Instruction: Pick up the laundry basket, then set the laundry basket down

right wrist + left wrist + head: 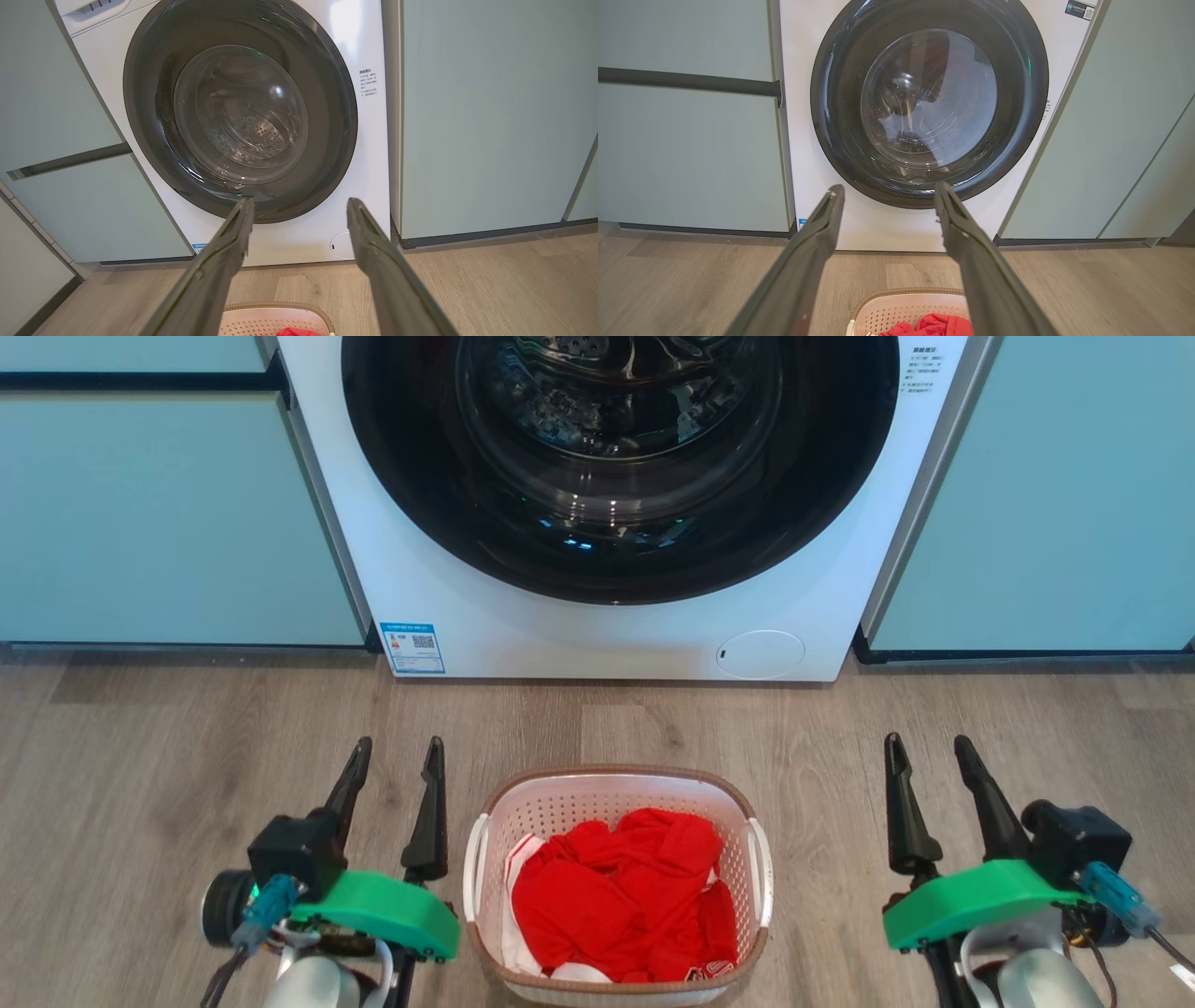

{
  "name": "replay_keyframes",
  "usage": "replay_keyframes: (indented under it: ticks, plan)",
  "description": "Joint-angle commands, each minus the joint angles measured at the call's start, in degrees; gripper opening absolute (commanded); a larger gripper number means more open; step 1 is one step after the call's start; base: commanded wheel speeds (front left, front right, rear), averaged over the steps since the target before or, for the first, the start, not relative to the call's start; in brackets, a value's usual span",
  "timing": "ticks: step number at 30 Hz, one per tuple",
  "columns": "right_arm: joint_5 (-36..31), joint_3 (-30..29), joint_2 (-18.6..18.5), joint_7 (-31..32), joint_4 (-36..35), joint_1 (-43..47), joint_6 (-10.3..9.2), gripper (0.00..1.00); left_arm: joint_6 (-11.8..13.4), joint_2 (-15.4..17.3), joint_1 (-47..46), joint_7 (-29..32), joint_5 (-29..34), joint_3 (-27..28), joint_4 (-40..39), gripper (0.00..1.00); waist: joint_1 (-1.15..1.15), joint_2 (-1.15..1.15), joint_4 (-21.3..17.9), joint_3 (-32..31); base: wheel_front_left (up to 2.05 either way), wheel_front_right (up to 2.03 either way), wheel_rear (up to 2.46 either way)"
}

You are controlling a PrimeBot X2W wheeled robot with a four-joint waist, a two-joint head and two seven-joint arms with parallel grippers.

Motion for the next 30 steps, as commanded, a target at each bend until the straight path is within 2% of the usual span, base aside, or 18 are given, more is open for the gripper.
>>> replay_keyframes:
  ticks: [1,9,30]
  plan:
    - [-0.3,1.1,-0.4,-0.8,-2.2,-2.1,0.41,1.0,-0.4,0.0,-2.4,-0.3,-0.1,1.9,-2.0,1.0,0.0,0.0,0.0,0.0,0.0,0.0,0.0]
    - [-1.6,3.2,-0.4,-0.8,-2.3,-2.0,0.41,1.0,-0.2,0.0,-2.2,-0.3,-0.6,1.8,-2.3,1.0,0.0,0.0,0.1,0.1,0.0,0.0,0.0]
    - [-1.5,3.2,-0.4,-0.8,-2.1,-2.4,0.41,1.0,-0.4,0.0,-2.2,-0.3,-2.2,1.7,-1.3,1.0,0.0,0.0,0.0,0.5,0.0,0.0,0.0]
